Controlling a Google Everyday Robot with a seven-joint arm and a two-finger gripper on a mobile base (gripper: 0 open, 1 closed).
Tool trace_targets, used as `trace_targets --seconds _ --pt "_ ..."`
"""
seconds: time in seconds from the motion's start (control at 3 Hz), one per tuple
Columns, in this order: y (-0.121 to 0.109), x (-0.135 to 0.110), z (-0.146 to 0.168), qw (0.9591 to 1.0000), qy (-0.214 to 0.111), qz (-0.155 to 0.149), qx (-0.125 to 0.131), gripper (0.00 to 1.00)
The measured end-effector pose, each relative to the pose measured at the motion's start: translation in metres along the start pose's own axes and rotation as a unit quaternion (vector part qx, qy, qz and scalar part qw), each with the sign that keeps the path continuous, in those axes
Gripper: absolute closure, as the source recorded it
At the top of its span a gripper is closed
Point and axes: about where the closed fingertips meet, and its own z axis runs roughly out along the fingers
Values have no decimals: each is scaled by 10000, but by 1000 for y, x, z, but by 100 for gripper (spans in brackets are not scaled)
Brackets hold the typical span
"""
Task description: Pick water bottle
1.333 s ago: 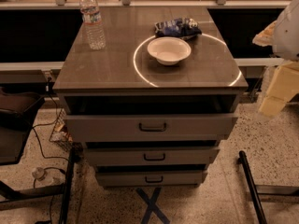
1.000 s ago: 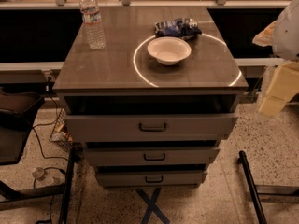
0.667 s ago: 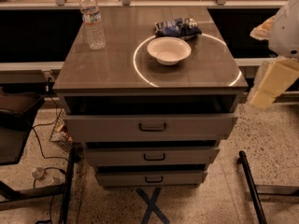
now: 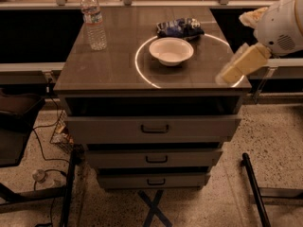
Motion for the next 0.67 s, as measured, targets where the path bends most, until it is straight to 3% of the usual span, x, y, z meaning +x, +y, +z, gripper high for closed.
trace_targets --seconds 0.33,0.67 --pt "-40 -37 33 9890 -1422 328 258 0" --pt "-68 -78 47 9652 -2511 538 493 0"
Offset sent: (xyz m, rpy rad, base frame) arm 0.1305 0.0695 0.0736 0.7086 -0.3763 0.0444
